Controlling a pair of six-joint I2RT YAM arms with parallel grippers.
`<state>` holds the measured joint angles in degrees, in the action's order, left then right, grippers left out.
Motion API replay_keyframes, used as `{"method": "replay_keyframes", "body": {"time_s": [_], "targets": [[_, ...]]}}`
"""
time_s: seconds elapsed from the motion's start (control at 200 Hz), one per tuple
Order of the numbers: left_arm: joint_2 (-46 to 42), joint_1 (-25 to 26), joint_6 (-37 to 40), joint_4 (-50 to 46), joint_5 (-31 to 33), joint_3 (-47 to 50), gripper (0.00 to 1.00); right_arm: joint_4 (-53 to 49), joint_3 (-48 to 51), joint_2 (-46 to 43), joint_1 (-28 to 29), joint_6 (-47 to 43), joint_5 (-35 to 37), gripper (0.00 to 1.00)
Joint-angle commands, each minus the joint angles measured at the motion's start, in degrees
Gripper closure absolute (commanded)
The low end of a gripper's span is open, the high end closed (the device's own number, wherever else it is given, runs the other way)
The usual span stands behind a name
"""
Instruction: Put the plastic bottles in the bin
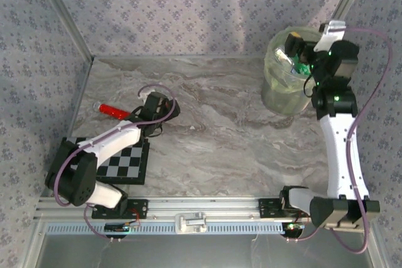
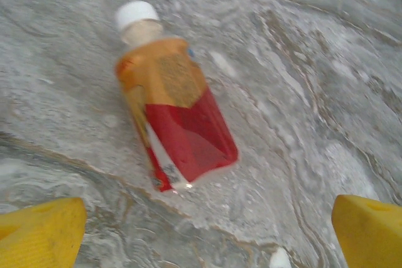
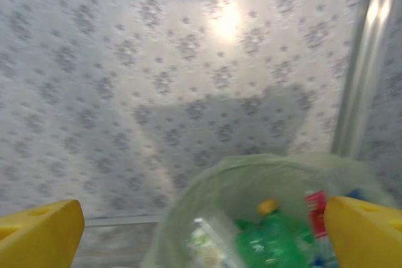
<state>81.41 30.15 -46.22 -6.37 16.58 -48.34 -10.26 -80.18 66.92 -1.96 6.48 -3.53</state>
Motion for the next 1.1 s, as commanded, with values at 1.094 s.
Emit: {"method": "replay_keyframes", "body": {"time_s": [1.094], "targets": [[23.7,-4.1,-5.3,-1.8,-5.4,-13.4,0.16,5.7,26.7,0.1,19.7,14.0,-8.0,0.00]]}}
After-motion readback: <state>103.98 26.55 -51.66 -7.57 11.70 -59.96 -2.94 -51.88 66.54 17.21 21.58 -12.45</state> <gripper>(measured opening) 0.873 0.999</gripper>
